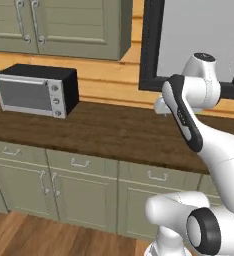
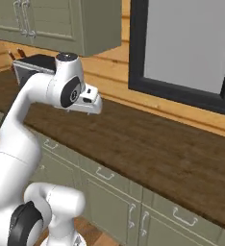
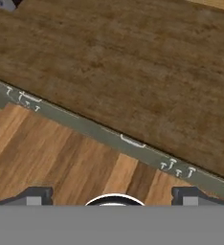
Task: Take a straw from the drawer in front and place it inside the glass cup on the dining counter.
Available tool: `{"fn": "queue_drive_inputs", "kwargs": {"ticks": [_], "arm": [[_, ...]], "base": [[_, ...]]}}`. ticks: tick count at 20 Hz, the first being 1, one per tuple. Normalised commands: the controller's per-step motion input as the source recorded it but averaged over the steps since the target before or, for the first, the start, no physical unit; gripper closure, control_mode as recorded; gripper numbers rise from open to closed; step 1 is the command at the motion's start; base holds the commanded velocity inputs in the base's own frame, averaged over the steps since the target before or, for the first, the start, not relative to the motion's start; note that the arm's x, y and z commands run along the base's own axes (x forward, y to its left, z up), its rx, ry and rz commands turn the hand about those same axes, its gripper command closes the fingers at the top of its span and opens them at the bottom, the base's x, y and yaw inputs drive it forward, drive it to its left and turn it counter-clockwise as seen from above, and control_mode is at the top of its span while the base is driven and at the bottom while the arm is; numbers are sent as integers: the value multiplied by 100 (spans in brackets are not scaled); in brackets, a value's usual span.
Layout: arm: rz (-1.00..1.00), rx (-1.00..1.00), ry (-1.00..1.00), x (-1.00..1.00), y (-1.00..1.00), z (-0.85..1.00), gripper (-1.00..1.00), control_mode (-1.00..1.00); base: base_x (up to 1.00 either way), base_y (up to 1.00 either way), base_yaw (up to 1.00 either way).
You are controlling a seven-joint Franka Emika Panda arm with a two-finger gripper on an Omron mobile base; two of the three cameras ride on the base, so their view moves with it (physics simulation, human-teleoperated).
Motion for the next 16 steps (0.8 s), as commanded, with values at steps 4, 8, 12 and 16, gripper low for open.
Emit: {"fn": "queue_drive_inputs", "kwargs": {"ticks": [4,8,12,16], "arm": [[0,0,0,0,0,0,-100,100],[0,0,0,0,0,0,-100,100],[0,0,0,0,0,0,-100,100],[0,0,0,0,0,0,-100,100]], "base": [[0,-62,70],[-13,-75,65],[-28,-82,60],[-29,-69,55]]}}
